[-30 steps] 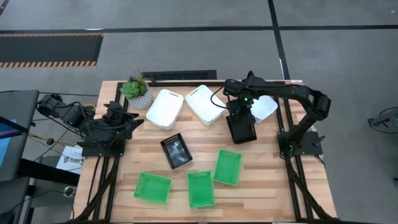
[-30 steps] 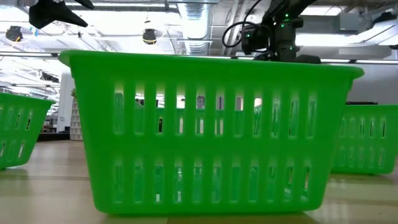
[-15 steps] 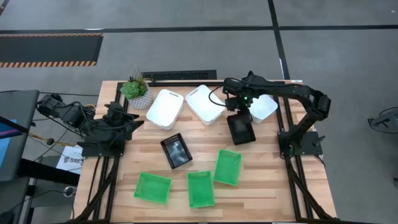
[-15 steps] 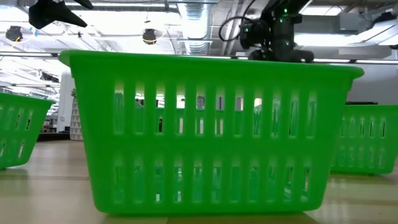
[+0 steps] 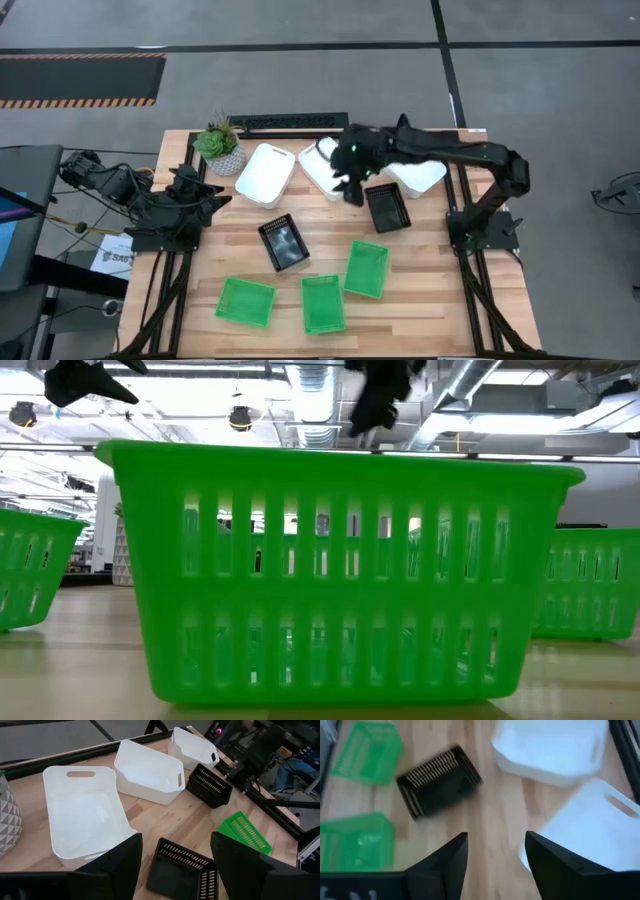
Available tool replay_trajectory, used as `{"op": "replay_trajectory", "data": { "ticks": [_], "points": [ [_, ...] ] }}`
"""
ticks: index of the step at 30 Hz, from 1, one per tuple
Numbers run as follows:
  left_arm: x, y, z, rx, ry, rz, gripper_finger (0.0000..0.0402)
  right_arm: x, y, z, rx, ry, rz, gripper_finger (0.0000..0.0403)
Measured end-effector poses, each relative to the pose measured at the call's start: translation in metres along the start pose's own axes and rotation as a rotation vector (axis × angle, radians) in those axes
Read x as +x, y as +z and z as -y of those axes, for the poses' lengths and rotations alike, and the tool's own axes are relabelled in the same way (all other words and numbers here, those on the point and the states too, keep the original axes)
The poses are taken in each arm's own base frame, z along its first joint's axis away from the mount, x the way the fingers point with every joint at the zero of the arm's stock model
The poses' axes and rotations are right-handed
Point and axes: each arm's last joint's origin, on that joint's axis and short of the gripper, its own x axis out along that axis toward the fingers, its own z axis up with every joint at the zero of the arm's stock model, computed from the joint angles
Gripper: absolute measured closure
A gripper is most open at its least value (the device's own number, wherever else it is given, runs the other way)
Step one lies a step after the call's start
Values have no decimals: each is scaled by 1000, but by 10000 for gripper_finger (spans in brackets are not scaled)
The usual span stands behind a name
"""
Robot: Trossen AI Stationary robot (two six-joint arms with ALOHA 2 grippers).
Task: Stack baskets by color
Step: Stack the left black bin on the black bin
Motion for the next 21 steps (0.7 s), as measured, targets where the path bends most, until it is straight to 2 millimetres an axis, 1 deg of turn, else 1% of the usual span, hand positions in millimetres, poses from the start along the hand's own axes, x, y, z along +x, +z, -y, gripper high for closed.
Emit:
{"op": "replay_trajectory", "data": {
  "ticks": [2,4,6,8,10,12,14,16,21],
  "points": [
    [0,0,0,0,0,0,178,7,3,-16,23,-28,31,182],
    [0,0,0,0,0,0,178,21,6,-29,96,-96,61,183],
    [0,0,0,0,1,1,178,37,3,-40,207,-156,41,185],
    [0,0,0,0,2,5,178,53,4,-52,275,-147,59,188],
    [0,0,0,0,3,5,178,74,2,-62,315,-133,49,189],
    [0,0,0,2,4,5,178,100,-2,-70,334,-121,32,189],
    [0,0,0,3,5,4,178,124,-6,-75,364,-117,12,189],
    [0,0,0,4,5,3,178,143,-8,-76,403,-128,-23,190],
    [0,0,0,4,5,-1,178,179,-16,-74,437,-160,-102,190]
  ]
}}
